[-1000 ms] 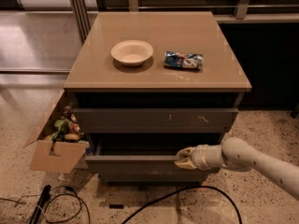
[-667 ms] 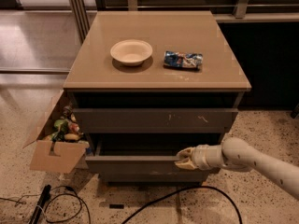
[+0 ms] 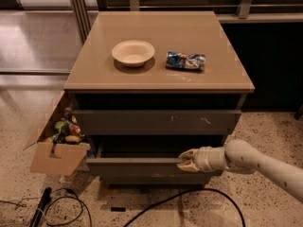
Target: Open middle drawer
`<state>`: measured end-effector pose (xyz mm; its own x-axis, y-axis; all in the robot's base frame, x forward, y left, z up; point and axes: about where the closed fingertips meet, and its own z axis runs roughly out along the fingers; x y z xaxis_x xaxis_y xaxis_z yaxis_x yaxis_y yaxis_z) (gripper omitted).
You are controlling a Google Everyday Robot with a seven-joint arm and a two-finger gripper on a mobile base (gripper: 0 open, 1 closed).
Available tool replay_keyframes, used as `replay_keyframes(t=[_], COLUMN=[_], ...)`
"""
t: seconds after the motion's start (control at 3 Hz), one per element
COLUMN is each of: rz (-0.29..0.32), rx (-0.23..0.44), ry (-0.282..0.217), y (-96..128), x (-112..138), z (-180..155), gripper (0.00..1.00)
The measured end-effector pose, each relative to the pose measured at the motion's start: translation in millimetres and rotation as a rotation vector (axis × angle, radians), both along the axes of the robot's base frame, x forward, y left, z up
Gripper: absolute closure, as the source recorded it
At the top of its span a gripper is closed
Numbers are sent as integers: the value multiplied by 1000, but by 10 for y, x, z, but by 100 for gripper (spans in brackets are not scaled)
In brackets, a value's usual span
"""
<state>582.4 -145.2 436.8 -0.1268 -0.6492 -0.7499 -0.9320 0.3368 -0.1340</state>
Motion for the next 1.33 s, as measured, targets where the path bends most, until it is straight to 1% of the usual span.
replay_keyframes(t=[0.33,0.67,1.0,1.33], rz=[0,1,6,37], rx=[0,-1,8,66], ry=[0,1,6,43], y=[1,5,1,-38], x=[0,-1,-30,-222], z=[0,-4,-29,-183], gripper=[12,0,0,0])
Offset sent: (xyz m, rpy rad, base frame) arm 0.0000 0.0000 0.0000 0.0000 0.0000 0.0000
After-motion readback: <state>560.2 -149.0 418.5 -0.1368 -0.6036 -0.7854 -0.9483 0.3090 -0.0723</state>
